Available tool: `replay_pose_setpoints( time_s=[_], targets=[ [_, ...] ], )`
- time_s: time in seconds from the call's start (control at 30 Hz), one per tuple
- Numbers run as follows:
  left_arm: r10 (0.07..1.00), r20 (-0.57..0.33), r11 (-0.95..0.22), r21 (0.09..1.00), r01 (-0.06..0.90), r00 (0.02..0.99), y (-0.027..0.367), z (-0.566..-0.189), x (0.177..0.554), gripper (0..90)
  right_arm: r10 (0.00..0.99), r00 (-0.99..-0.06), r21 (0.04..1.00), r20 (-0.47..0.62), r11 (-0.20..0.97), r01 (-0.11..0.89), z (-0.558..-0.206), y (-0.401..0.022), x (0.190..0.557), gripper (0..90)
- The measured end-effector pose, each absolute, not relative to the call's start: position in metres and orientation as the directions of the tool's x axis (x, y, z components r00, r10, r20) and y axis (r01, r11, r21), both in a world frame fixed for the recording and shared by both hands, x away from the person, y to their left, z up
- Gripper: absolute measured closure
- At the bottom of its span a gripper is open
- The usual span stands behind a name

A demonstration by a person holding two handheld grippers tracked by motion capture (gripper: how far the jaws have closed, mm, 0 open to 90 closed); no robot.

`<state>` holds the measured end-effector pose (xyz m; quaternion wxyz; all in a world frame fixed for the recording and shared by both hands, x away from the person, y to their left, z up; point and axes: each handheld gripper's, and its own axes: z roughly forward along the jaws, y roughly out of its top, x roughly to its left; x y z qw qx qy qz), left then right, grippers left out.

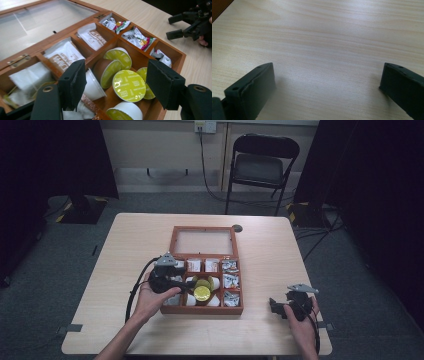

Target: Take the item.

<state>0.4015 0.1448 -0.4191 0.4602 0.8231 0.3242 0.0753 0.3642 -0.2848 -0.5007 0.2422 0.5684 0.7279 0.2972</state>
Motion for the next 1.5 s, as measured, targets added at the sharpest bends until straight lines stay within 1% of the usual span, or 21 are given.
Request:
replay_pose_setpoints(
  time_s=[0.23,0.33,0.4,0.7,0.83,1.0,1.03,1.17,1.37,1.43,1.5],
  targets=[
    [0.579,-0.177,-0.389,0.798,0.460,0.796,0.135,-0.424,0.401,32.5,0.972,-0.236,0.708,-0.014,0.176,0.684,-0.501,-0.285,0.364,0.0],
    [0.570,-0.172,-0.407,0.791,0.458,0.803,0.130,-0.427,0.400,33.7,0.972,-0.236,0.708,-0.014,0.176,0.684,-0.501,-0.285,0.364,0.0],
    [0.568,-0.173,-0.410,0.789,0.459,0.804,0.128,-0.428,0.400,36.1,0.972,-0.235,0.708,-0.014,0.176,0.684,-0.501,-0.285,0.364,0.0],
    [0.538,-0.173,-0.452,0.767,0.456,0.825,0.114,-0.436,0.399,37.3,0.972,-0.236,0.708,-0.015,0.177,0.684,-0.501,-0.285,0.364,0.0],
    [0.519,-0.174,-0.489,0.743,0.457,0.837,0.109,-0.440,0.399,37.9,0.972,-0.236,0.708,-0.015,0.177,0.683,-0.501,-0.285,0.364,0.0],
    [0.517,-0.174,-0.513,0.721,0.466,0.838,0.106,-0.443,0.400,37.8,0.972,-0.236,0.708,-0.016,0.177,0.683,-0.501,-0.285,0.364,0.0],
    [0.522,-0.159,-0.527,0.712,0.464,0.838,0.108,-0.444,0.401,38.1,0.972,-0.235,0.708,-0.015,0.176,0.684,-0.501,-0.285,0.364,0.0],
    [0.513,-0.193,-0.524,0.700,0.484,0.836,0.109,-0.446,0.403,38.0,0.972,-0.236,0.708,-0.015,0.177,0.684,-0.501,-0.285,0.363,0.0],
    [0.521,-0.156,-0.576,0.661,0.480,0.839,0.106,-0.450,0.405,37.5,0.972,-0.236,0.708,-0.015,0.177,0.684,-0.501,-0.285,0.363,0.0],
    [0.524,-0.172,-0.572,0.655,0.494,0.834,0.107,-0.451,0.406,37.7,0.971,-0.237,0.708,-0.016,0.178,0.683,-0.501,-0.285,0.363,0.0],
    [0.525,-0.166,-0.575,0.654,0.491,0.835,0.106,-0.451,0.406,37.6,0.971,-0.238,0.709,-0.016,0.179,0.683,-0.501,-0.285,0.363,0.0]
  ],
)
